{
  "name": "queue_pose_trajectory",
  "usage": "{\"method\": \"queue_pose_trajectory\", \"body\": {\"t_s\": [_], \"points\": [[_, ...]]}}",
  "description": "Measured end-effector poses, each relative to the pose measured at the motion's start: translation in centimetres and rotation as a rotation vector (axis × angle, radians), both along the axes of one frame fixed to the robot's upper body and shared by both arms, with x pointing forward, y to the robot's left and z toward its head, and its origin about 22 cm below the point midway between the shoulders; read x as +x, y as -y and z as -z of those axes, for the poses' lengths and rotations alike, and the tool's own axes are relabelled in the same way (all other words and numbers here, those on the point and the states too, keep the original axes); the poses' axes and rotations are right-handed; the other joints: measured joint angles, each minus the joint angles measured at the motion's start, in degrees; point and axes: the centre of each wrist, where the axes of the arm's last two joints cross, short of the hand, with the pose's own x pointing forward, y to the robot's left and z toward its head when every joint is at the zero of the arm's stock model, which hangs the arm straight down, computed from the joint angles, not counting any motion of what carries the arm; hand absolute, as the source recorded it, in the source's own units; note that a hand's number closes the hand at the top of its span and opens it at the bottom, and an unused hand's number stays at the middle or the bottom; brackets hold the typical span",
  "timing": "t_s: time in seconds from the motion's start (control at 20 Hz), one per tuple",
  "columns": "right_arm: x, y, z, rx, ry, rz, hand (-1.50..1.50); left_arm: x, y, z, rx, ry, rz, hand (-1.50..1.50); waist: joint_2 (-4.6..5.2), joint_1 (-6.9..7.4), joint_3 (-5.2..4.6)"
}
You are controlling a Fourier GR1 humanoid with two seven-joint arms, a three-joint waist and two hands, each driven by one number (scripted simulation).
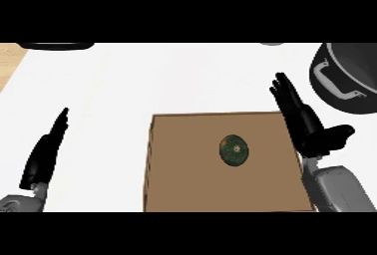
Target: Pick the squash from the tray and place it in the pot
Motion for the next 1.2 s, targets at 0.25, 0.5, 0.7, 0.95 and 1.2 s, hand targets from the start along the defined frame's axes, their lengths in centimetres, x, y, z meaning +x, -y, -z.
{"method": "queue_pose_trajectory", "body": {"t_s": [0.25,0.5,0.7,0.95,1.2], "points": [[2.5,0.1,-4.5,0.021,0.118,-0.306,1.5,2.6,2.6,-3.1,-0.128,0.183,0.067,0.0,-0.58,1.27,0.49],[4.5,3.8,-8.8,-0.249,0.309,-0.417,-1.5,4.3,5.5,-6.3,-0.29,0.349,0.143,0.0,-0.63,1.86,0.48],[5.1,6.6,-8.6,-0.331,0.446,-0.542,-1.5,5.0,6.4,-7.9,-0.371,0.412,0.172,0.0,-0.15,1.99,0.76],[5.7,9.8,-9.0,-0.479,0.55,-0.614,-1.5,5.3,6.5,-8.6,-0.408,0.433,0.182,0.0,-0.22,1.7,0.79],[6.3,9.7,-9.4,-0.716,0.563,-0.675,-1.5,5.2,5.8,-8.5,-0.417,0.436,0.168,0.0,-0.59,1.13,0.69]]}}
